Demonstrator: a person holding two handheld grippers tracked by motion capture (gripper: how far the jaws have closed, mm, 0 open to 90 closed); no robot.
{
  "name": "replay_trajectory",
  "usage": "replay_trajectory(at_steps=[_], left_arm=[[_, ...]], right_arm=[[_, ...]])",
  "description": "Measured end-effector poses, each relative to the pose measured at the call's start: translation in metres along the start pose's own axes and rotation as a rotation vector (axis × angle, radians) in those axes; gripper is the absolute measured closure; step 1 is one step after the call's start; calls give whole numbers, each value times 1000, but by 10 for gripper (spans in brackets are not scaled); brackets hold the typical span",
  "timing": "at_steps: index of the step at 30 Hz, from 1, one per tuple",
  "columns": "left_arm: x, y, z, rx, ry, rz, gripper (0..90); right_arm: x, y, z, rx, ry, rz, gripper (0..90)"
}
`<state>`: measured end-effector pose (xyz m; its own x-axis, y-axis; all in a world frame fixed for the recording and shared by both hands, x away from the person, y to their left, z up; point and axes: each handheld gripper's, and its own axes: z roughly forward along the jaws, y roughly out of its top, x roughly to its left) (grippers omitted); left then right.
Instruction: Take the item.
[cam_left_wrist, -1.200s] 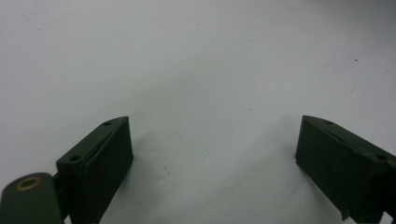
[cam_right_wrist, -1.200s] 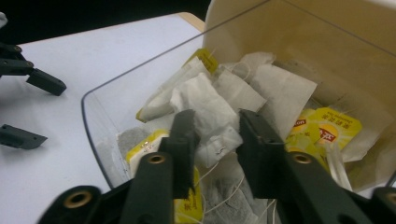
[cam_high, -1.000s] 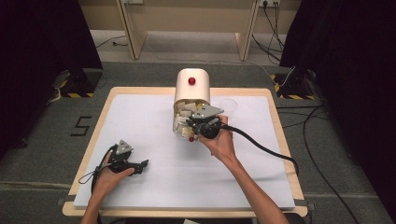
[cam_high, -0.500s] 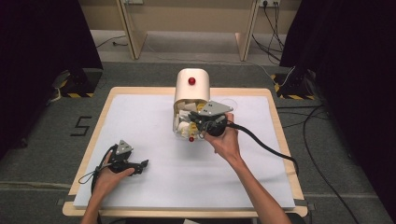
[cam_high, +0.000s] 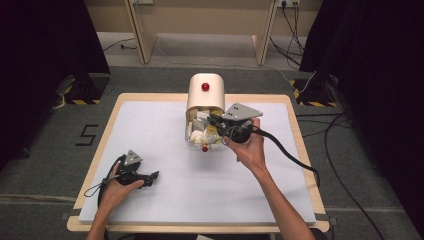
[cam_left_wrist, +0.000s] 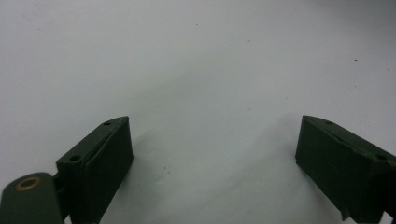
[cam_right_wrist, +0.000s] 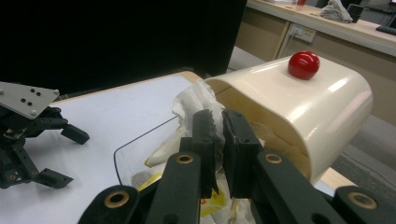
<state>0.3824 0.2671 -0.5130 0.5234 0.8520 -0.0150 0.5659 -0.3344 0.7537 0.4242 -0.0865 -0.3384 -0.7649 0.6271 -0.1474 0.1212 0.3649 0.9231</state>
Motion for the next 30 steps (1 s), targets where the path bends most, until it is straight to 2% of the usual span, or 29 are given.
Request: replay_trajectory(at_steps=[8, 16, 30], left_arm=[[0, 0, 0, 1, 0, 2, 98], [0, 0, 0, 2, 1, 2, 98], [0, 0, 0, 0, 0, -1, 98]], right_arm=[[-6, 4, -20, -14, -22, -8, 843], [-21, 3, -40, -11, -66, 8, 842], [-56, -16, -41, 25, -150, 69, 842]])
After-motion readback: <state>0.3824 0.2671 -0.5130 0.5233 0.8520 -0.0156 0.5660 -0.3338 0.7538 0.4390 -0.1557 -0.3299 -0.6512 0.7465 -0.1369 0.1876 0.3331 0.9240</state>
